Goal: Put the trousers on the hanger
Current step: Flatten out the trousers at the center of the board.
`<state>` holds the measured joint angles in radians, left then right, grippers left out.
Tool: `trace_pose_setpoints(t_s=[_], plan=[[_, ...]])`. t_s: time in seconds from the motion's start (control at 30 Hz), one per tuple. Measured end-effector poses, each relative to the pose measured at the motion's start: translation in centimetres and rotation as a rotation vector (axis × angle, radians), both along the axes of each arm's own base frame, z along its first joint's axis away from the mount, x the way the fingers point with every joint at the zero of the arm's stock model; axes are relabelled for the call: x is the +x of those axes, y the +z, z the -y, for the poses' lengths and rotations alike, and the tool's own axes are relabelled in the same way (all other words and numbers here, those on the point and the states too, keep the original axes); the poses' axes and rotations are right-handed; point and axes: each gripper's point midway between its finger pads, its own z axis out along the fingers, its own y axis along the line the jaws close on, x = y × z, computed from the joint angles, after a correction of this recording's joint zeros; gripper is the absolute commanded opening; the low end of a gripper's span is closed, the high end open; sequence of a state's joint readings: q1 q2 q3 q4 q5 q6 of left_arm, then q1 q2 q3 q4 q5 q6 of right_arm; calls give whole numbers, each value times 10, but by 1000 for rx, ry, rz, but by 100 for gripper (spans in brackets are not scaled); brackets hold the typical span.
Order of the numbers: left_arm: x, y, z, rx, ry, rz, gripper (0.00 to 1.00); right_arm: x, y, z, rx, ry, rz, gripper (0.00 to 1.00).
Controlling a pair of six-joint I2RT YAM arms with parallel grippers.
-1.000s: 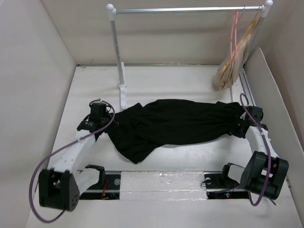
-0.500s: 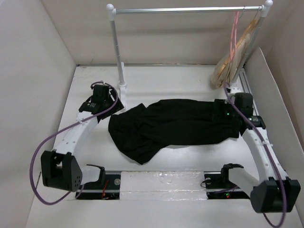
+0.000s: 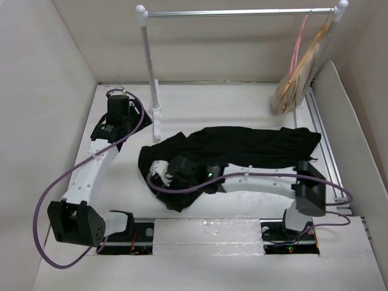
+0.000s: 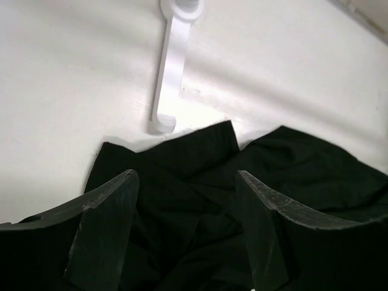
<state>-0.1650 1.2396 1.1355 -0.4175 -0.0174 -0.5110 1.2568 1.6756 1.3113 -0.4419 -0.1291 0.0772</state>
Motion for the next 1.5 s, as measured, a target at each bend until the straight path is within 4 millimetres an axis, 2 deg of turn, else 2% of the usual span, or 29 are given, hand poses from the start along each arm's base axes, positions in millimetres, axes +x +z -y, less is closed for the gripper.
trace_pose_setpoints(t_s=[0.07,0.1,0.13,0.23,0.27,0.3,0.33,0.37,0.4,0.43,0.57,0.63,0.7,0.83,0.9,0.93,0.97,1.0,1.03,1.1,1.13,1.17,1.23,1.27,1.3,1.33,1.37,1.4,1.5], plan=[[-1,12,-3,-4,8,34,60,-8,-9,-21,-16,33,27,81],[-2,15,-4,-5,9,43,60,-9,-16,-25,-28,34,37,78],[-3,18,-4,-6,10,50,60,-8,-25,-26,-46,27,47,68],[-4,22,-5,-5,13,64,59,8,-49,-16,-108,-36,75,64],[-5,23,-5,-4,14,66,59,11,-53,-14,-117,-47,78,60],[-5,23,-6,-2,17,67,59,21,-62,-9,-144,-80,93,59],[-6,22,-7,0,19,67,59,28,-68,-5,-160,-102,102,37],[-7,21,-7,2,20,63,58,34,-74,-3,-177,-118,116,27],[-7,19,-7,4,20,58,58,38,-79,-1,-191,-138,126,9],[-8,17,-7,5,20,53,58,42,-82,1,-204,-152,143,0],[-13,4,-8,12,18,20,57,37,-85,4,-222,-161,177,0],[-14,-1,-9,18,15,8,57,23,-78,8,-213,-132,185,0],[-16,-5,-9,29,9,-1,57,-4,-59,16,-187,-70,189,0],[-19,-8,-11,57,-9,-16,58,-81,2,45,-45,121,120,0],[-19,-9,-13,75,-14,-16,58,-118,19,71,-9,208,56,0],[-19,-10,-14,83,-14,-17,58,-129,21,83,-6,235,29,0],[-19,-10,-15,93,-16,-18,58,-137,18,97,-21,252,0,9],[-19,-11,-14,101,-21,-21,58,-140,11,111,-56,248,-22,28],[-19,-13,-13,109,-26,-26,59,-139,2,124,-102,231,-37,62],[-18,-22,-6,126,-49,-48,60,-131,-14,142,-193,191,-53,84],[-18,-28,0,129,-66,-65,60,-126,-20,147,-230,165,-59,88],[-19,-35,5,126,-81,-83,60,-120,-25,150,-257,144,-58,88],[-24,-55,13,113,-100,-127,60,-108,-27,151,-288,97,-42,74],[-28,-67,14,105,-96,-152,60,-100,-25,150,-290,72,-26,62],[-34,-80,13,101,-86,-181,60,-94,-20,147,-280,49,-11,29],[-39,-93,12,92,-77,-210,60,-87,-14,142,-261,29,7,14],[-43,-103,12,84,-67,-235,60,-79,-8,138,-238,-1,16,7],[-46,-114,11,79,-58,-266,60,-73,-2,133,-213,-22,22,4],[-43,-144,8,82,-20,-343,59,-54,6,127,-168,-91,47,8]])
